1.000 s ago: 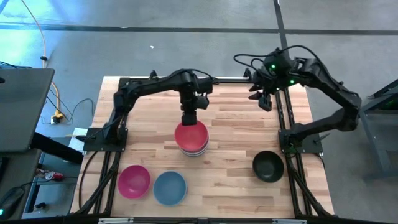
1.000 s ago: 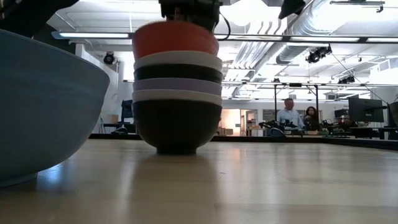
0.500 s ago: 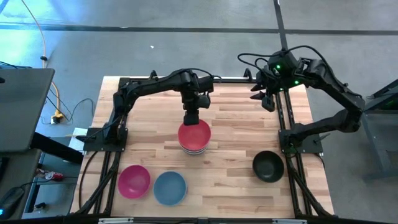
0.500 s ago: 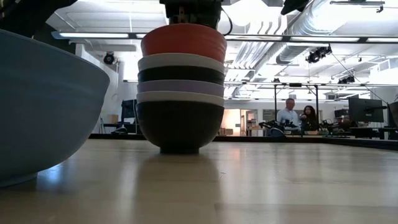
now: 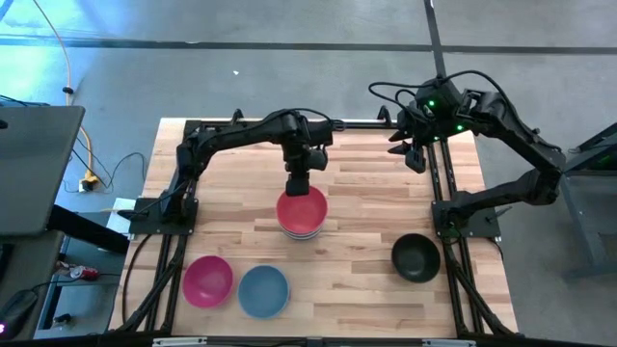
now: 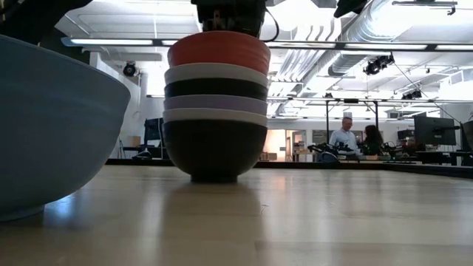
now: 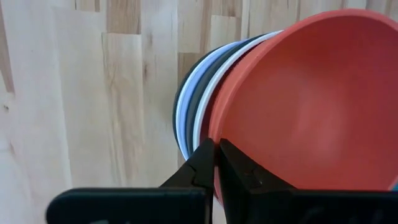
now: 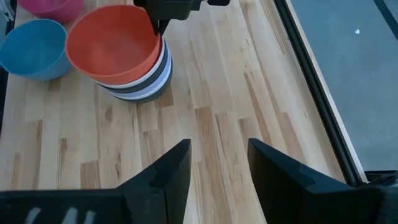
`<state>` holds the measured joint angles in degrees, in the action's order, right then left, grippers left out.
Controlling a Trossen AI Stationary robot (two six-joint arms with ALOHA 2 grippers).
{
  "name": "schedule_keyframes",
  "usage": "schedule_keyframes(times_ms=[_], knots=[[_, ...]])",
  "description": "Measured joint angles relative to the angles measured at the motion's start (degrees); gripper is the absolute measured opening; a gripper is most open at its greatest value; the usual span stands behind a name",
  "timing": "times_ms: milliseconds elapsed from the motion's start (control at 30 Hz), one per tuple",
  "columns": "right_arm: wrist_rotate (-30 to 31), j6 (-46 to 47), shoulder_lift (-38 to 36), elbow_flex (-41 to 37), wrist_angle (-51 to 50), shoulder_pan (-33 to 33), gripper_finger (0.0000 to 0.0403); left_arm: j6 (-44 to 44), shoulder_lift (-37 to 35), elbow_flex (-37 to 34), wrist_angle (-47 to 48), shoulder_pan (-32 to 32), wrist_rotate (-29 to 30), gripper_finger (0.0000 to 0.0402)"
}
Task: Nest bowls inside each other
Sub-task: Stack the orange bowl on top of the white bowl
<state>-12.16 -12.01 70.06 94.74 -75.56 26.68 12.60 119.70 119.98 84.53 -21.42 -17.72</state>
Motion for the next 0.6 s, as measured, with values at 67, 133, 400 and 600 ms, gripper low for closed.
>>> schedule_keyframes(times_ms=[67,133,400,600], knots=[[0.0,0.17,0.0,0.0,0.01,0.0,0.0152,0.0,0.0,0.0,-0.01,0.08,0.36,0.0],[-0.01,0.17,0.0,0.0,-0.01,0.0,0.0152,0.02,-0.01,-0.48,-0.53,0.18,0.36,0.0],[-0.04,0.59,0.0,0.0,0.0,-0.2,0.0152,0.01,0.0,-4.15,-1.39,0.26,0.33,0.0],[-0.04,0.59,0.0,0.0,0.01,-0.22,0.0152,-0.21,0.0,-4.17,-2.39,0.09,0.18,0.0007]])
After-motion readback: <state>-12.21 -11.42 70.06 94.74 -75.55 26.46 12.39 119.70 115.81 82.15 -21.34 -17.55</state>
